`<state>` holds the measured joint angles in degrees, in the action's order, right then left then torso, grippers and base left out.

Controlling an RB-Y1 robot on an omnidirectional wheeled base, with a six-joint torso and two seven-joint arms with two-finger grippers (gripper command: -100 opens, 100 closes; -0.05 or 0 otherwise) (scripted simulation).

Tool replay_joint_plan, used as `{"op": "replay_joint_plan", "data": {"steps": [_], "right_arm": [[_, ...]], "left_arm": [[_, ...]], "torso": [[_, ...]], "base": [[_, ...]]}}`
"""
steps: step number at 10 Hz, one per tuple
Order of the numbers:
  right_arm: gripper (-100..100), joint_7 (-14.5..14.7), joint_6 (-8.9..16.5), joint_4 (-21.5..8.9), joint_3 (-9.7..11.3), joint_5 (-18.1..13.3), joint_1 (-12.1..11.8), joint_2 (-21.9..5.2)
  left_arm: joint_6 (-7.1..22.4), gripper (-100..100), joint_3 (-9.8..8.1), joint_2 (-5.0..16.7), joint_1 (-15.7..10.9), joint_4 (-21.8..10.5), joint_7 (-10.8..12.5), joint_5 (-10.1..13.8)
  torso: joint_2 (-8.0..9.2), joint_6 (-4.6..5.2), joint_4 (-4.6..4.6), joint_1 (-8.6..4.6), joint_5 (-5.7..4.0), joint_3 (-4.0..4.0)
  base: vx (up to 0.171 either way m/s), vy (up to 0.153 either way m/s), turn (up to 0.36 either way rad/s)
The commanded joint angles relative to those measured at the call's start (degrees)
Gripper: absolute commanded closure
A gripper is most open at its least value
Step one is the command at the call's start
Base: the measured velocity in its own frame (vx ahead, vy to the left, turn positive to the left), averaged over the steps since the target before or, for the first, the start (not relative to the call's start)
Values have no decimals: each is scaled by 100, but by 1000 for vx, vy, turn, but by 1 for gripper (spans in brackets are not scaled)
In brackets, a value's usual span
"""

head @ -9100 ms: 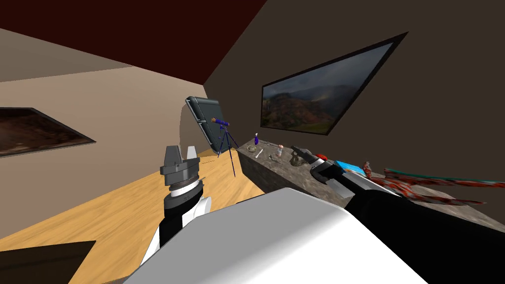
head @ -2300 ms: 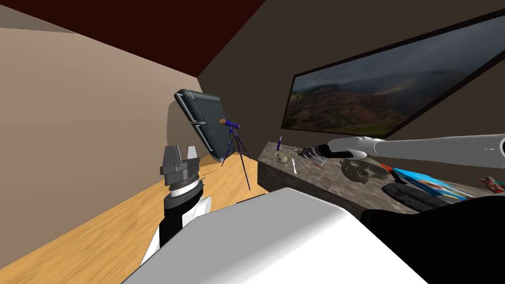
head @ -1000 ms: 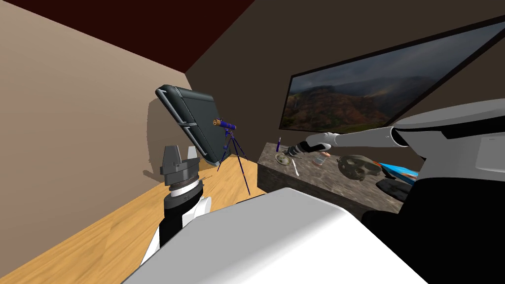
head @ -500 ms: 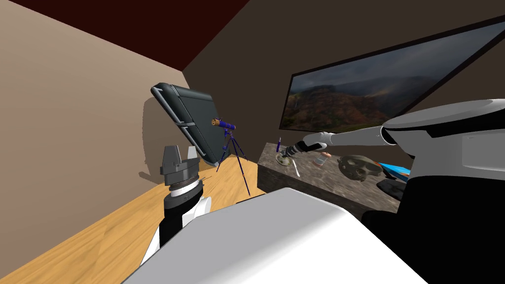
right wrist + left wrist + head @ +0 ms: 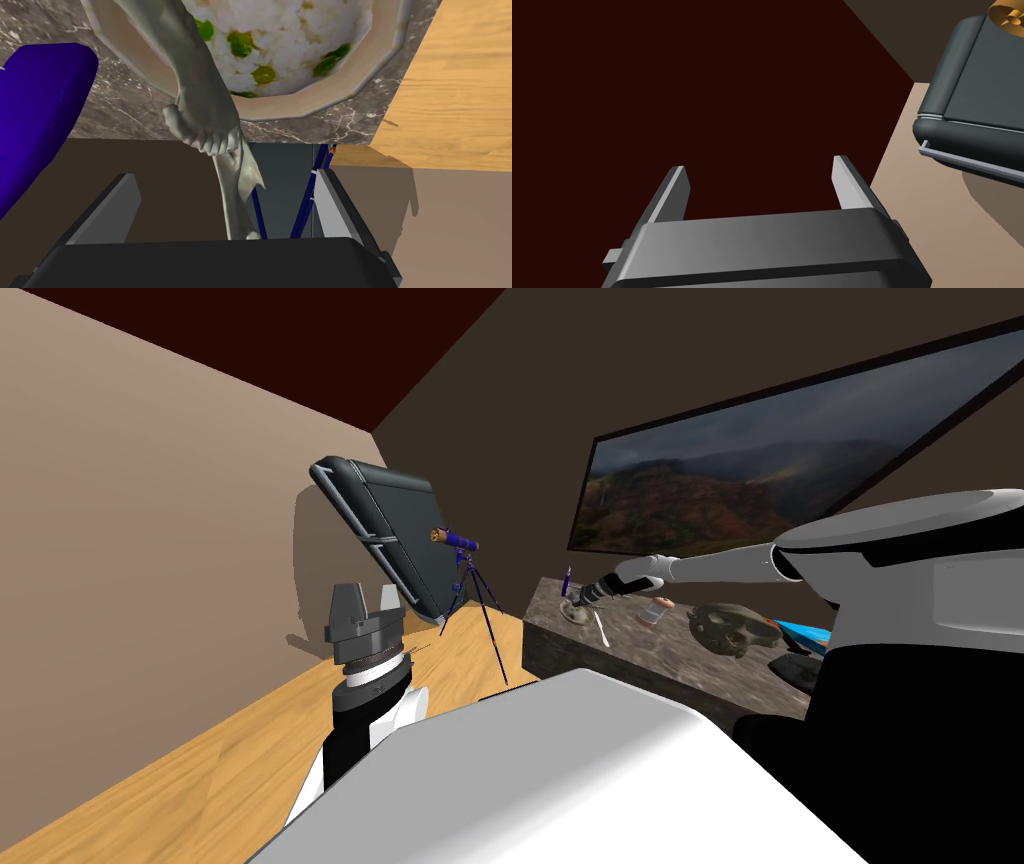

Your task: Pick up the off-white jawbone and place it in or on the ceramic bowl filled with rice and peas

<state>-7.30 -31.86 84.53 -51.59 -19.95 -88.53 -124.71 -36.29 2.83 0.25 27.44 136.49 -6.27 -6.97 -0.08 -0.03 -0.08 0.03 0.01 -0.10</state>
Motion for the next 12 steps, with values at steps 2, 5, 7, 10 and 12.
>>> {"op": "replay_joint_plan", "data": {"steps": [2,5,7,10,12], "right_arm": [[-100,99,-427,-480,174,259,126,-87],[-100,140,-594,-801,244,367,175,-124],[-100,221,-928,-1177,383,582,273,-198],[-100,302,-1262,-1646,523,797,371,-271],[-100,343,-1429,-1966,592,904,420,-308]], "left_arm": [[0,0,0,0,0,0,0,0],[0,0,0,0,0,0,0,0],[0,0,0,0,0,0,0,0],[0,0,0,0,0,0,0,0],[0,0,0,0,0,0,0,0]], "torso": [[12,1,3,2,1,7],[16,1,5,9,3,10],[12,3,4,0,0,8],[14,2,4,8,3,9],[17,4,5,6,2,11]], "base": [[-76,28,116],[-47,26,52],[-49,14,86],[-54,33,81],[-51,22,53]]}}
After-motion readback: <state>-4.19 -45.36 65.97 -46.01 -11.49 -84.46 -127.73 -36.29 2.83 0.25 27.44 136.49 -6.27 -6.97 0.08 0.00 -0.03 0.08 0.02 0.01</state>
